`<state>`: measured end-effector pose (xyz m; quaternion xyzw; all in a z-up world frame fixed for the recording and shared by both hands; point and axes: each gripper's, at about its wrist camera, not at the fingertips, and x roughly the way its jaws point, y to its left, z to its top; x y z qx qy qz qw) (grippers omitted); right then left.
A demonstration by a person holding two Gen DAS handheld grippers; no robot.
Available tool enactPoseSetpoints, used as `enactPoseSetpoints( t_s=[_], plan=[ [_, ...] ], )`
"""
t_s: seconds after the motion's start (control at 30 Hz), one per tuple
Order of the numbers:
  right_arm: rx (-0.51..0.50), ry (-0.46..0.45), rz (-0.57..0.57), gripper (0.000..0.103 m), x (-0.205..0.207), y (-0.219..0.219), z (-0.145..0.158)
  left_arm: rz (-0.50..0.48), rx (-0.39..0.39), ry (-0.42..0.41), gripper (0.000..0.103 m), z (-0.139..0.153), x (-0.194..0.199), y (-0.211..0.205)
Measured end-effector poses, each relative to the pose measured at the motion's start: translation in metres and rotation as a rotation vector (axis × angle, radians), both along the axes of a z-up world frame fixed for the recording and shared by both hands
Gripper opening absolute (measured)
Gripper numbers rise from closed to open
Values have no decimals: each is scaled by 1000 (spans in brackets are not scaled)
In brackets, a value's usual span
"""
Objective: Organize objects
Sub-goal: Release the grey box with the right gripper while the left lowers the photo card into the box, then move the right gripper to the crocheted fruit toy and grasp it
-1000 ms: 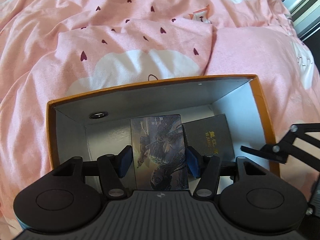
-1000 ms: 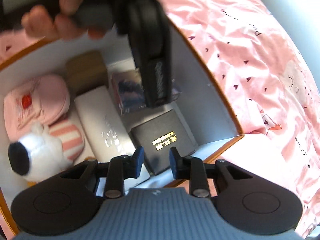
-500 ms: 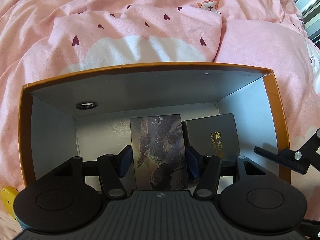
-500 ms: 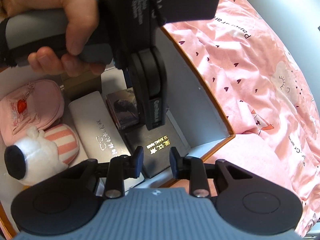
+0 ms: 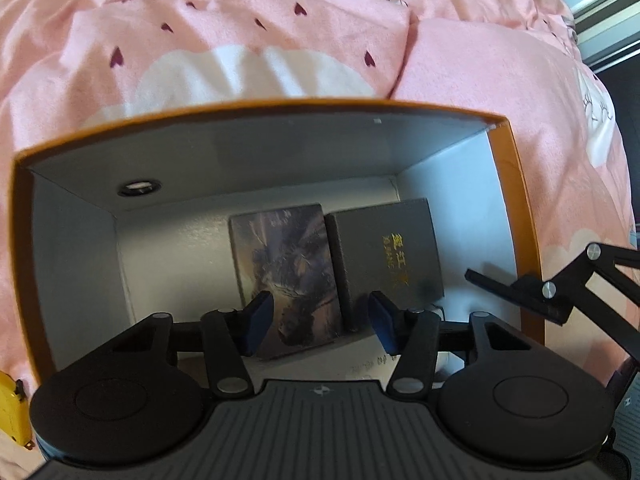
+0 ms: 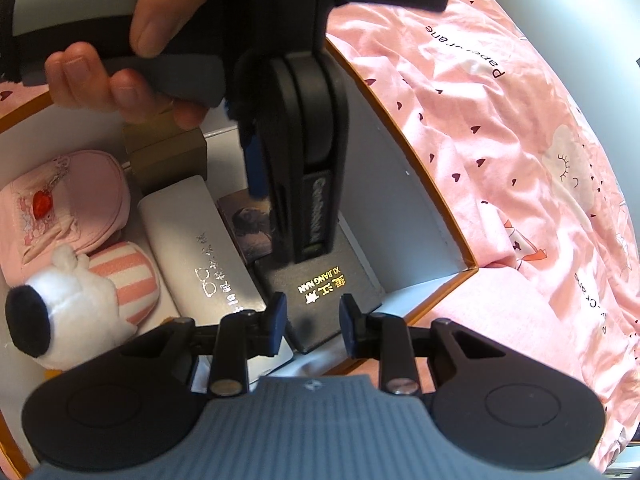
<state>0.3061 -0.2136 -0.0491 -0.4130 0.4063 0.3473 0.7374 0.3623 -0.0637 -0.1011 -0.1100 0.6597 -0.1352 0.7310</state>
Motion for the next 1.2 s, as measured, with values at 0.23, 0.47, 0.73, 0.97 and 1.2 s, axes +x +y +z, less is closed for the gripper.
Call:
enactPoseSetpoints(
  t_s=[0.23, 0.47, 0.73, 0.97, 1.2],
  plan=[
    [17, 1, -7, 29, -7, 2, -1, -91, -1, -87, 57, 22, -12, -15],
    [117, 39, -135, 29, -24, 8, 16, -153, 5, -235, 57, 78, -47, 6],
    [285, 92, -126, 30, -64, 37, 52, -186, 78, -336, 57, 122, -94, 65],
    [299, 107, -38, 30, -86, 83, 68, -196, 151, -353, 57, 138, -139, 117],
    [250, 116, 104, 36, -106, 138, 69, -219, 249, -355, 57, 131, -170, 155]
  ],
)
